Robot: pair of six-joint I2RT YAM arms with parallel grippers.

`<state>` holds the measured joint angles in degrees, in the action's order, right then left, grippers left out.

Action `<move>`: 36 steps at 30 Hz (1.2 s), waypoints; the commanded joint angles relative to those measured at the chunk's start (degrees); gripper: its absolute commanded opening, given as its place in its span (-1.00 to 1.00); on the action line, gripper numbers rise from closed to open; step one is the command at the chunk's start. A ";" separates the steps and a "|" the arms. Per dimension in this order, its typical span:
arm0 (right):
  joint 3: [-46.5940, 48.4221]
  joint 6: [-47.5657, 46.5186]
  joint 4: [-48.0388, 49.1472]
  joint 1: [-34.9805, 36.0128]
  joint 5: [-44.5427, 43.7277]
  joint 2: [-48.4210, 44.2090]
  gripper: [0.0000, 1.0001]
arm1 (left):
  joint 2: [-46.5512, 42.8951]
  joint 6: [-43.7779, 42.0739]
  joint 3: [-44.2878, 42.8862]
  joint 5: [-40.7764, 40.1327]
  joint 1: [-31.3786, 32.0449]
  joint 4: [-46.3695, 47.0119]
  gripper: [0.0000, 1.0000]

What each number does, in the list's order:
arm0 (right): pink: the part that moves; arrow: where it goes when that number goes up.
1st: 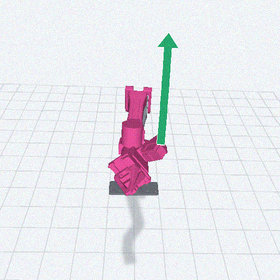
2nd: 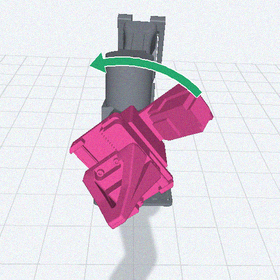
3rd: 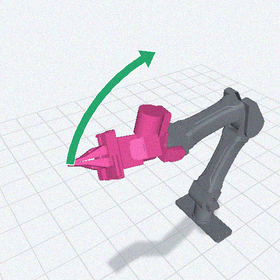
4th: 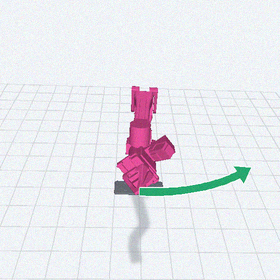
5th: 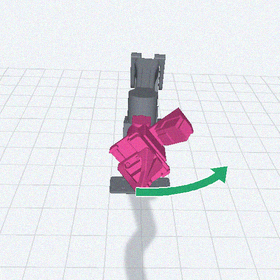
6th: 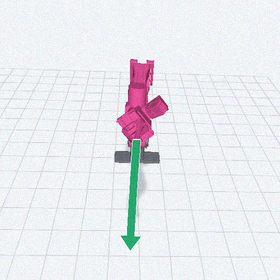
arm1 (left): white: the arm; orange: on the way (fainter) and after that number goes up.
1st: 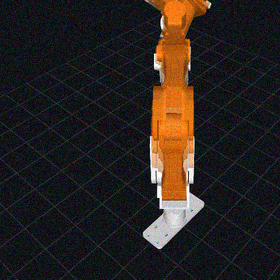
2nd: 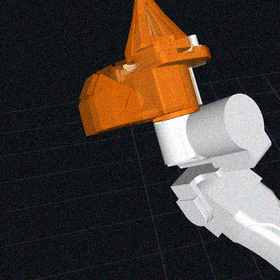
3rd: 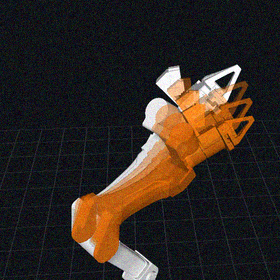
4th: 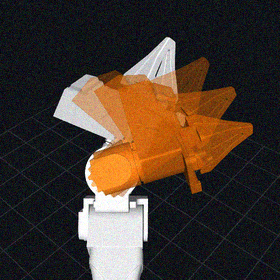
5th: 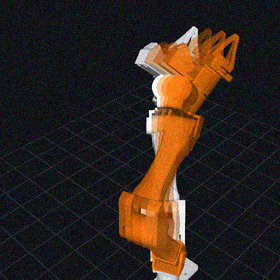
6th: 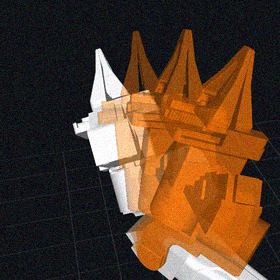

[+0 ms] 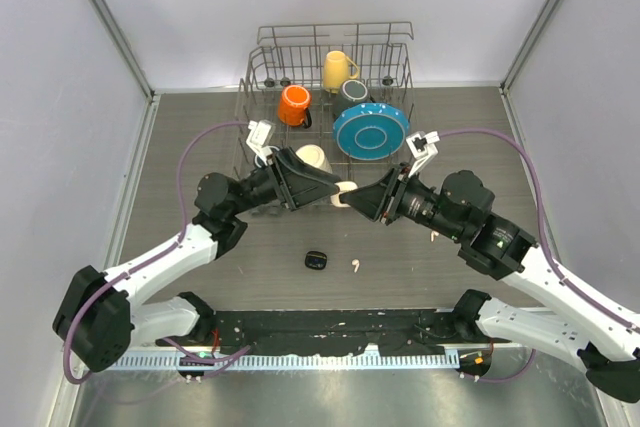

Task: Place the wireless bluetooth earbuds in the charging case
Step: Pick up the charging case at the center of the board.

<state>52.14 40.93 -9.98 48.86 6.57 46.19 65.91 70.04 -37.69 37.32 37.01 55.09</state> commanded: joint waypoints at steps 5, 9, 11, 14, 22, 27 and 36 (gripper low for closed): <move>-0.28 1.17 6.02 -0.35 -1.64 -2.25 -0.99 | -2.01 -5.17 -0.89 1.26 1.57 -5.16 0.33; -0.55 1.35 6.46 -0.26 -2.09 -2.51 -0.99 | -2.98 -7.28 -1.33 0.91 1.83 -8.59 0.26; -0.63 1.61 6.81 -0.35 -1.82 -2.34 -0.99 | -2.81 -7.55 -1.77 1.09 2.01 -8.60 0.15; -1.16 2.14 7.34 -0.35 -1.21 -2.16 -0.98 | -2.45 -7.81 -2.21 1.18 2.27 -8.42 0.07; -1.78 2.93 7.34 -0.26 -1.03 -2.07 -0.99 | -1.66 -8.96 -3.61 1.09 3.33 -7.89 -0.48; -1.87 3.28 6.99 -0.26 -0.94 -1.46 -0.98 | -1.22 -9.57 -3.79 0.91 3.94 -7.01 -0.76; -1.78 3.55 6.29 -0.35 -0.86 -0.67 -0.98 | -1.40 -10.36 -3.70 -0.93 4.21 -6.84 0.01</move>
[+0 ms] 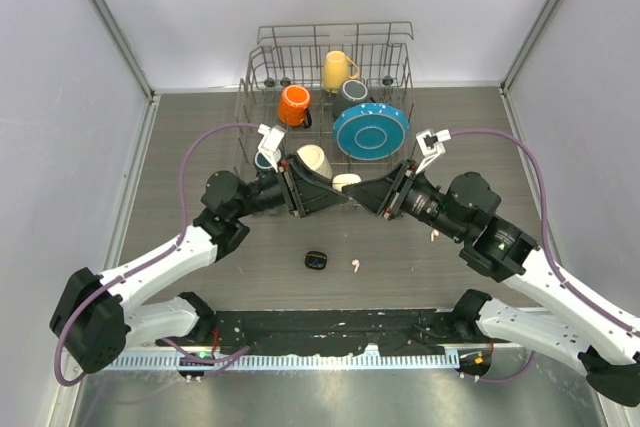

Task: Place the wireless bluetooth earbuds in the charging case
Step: Pick up the charging case at the center of the board.

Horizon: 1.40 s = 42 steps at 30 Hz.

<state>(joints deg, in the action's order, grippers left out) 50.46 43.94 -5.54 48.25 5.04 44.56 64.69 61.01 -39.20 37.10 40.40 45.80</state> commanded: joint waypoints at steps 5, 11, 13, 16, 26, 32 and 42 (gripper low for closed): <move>-0.36 0.62 1.50 0.27 0.59 1.15 -0.98 | -0.09 -1.60 -2.28 -1.24 0.91 2.63 -0.40; -0.10 0.36 0.71 0.27 0.67 1.50 -0.99 | -0.70 -2.30 -1.76 -2.91 1.08 2.89 -0.92; -0.01 0.18 0.44 0.27 0.50 1.50 -0.86 | -1.14 -3.09 -1.32 -3.26 1.08 2.72 -1.00; 0.25 0.27 -0.34 0.27 -0.64 1.32 -0.46 | -1.84 -4.76 -0.97 -3.18 1.08 1.58 -1.00; 4.82 1.23 -4.56 0.27 -3.19 2.20 0.34 | -4.92 -13.19 -1.05 -2.65 1.08 -7.04 -1.00; 7.46 5.00 -5.71 0.35 -3.54 2.29 0.41 | -8.34 -24.85 -1.14 -5.19 1.17 -16.61 -1.00; 13.44 17.40 -14.76 -0.88 1.81 8.44 0.47 | -15.11 -43.42 -0.44 -11.08 1.52 -25.58 -1.00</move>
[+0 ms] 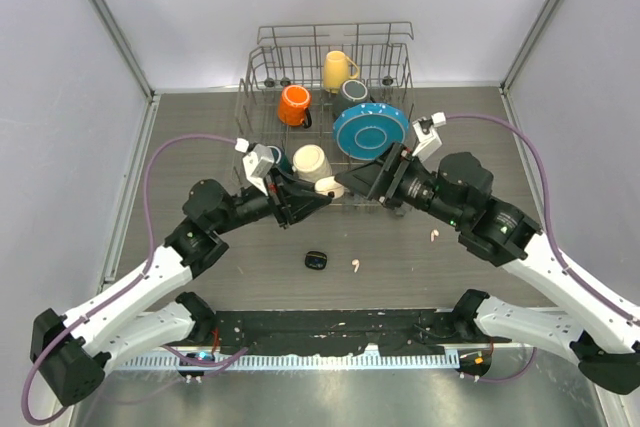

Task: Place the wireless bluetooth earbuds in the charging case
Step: Pick up the charging case at the center of the board.

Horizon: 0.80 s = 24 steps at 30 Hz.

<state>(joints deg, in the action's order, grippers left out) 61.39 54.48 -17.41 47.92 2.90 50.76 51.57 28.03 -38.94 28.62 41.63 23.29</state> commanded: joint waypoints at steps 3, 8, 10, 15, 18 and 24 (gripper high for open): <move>2.34 9.32 -1.93 -0.72 5.10 2.94 0.47 | -2.97 -12.82 -0.26 -3.48 0.47 -3.78 -1.00; 1.55 12.49 -0.44 -1.43 6.51 3.38 0.47 | -4.28 -14.85 0.44 -4.71 0.47 -4.83 -1.00; 0.32 14.33 1.66 -1.86 8.26 3.55 0.47 | -4.37 -15.28 0.44 -4.89 0.65 -4.92 -1.00; -3.63 18.82 6.59 -3.09 11.78 4.08 0.47 | -4.55 -16.34 0.44 -4.98 1.00 -5.01 -1.00; -5.48 21.19 8.97 -3.62 12.48 4.34 0.47 | -4.81 -16.52 0.44 -5.07 1.18 -5.01 -1.00; -8.73 24.80 13.71 -4.77 13.62 4.26 0.46 | -5.34 -16.52 0.35 -5.51 1.70 -4.92 -1.00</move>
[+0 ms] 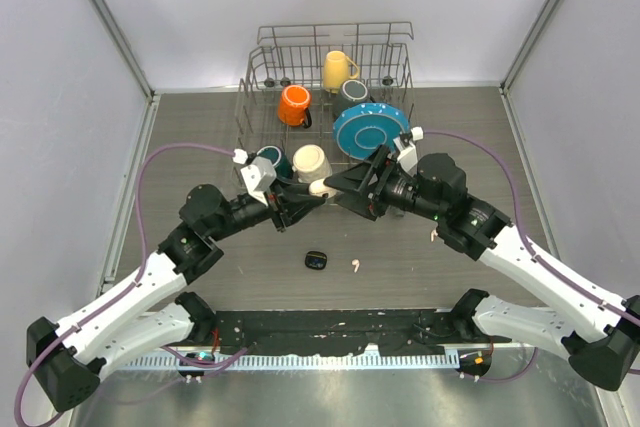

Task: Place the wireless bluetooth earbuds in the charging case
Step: Pick up the charging case at the center of the board.

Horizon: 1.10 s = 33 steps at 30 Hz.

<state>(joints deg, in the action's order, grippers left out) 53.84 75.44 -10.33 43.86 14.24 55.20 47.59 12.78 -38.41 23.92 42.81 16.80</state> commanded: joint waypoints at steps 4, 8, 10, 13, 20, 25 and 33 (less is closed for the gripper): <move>-2.34 4.89 9.70 -1.05 2.90 0.08 0.44 | -1.01 -1.17 -0.35 -0.63 0.79 1.66 -1.00; -2.96 5.77 11.91 -1.14 3.25 0.08 0.40 | -0.49 -1.09 -0.43 -0.54 1.31 2.01 -1.00; -2.96 5.95 12.26 -1.23 3.69 0.08 0.36 | -0.05 -0.91 -0.43 -0.72 1.66 2.27 -1.00; -3.39 6.73 13.05 -1.23 4.13 0.00 0.26 | 0.13 -0.91 -0.35 -1.24 2.28 2.71 -1.00; -3.66 7.36 14.11 -1.32 5.53 -0.53 0.15 | 0.66 -1.00 -0.35 -2.56 2.72 3.15 -1.00; -4.01 7.35 14.11 -1.32 5.62 -0.88 0.21 | 0.66 -1.00 -0.35 -3.27 2.72 3.24 -1.00; -3.66 6.83 14.11 -1.32 6.50 -0.71 -0.03 | 0.57 -0.82 -0.17 -4.06 2.81 3.24 -1.00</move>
<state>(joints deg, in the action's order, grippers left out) 49.43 81.71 -0.51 42.24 17.87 55.53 48.05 12.80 -38.41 21.21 45.36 17.80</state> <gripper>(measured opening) 0.534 0.268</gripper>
